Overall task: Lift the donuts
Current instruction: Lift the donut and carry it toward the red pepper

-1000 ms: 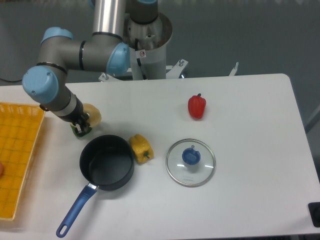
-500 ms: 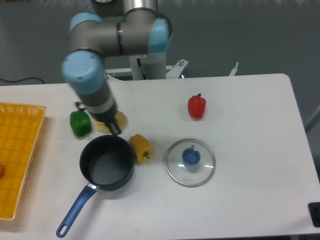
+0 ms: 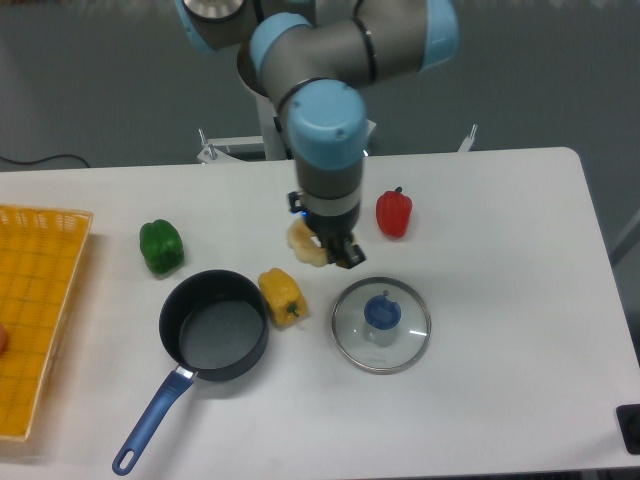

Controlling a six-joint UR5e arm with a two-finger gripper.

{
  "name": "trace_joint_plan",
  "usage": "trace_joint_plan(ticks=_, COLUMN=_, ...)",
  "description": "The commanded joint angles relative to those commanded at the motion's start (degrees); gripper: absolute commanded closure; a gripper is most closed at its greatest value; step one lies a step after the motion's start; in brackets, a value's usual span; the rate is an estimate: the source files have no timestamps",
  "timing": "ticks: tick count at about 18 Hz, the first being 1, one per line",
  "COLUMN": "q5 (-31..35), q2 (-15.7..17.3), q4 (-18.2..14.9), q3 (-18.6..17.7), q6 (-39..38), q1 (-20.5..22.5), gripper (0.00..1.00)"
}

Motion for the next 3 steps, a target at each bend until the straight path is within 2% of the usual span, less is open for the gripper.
trace_joint_plan(ticks=3, q5=-0.09, q2=0.0, q4=0.0, q3=-0.18, q6=1.06, q1=1.06, gripper=0.76)
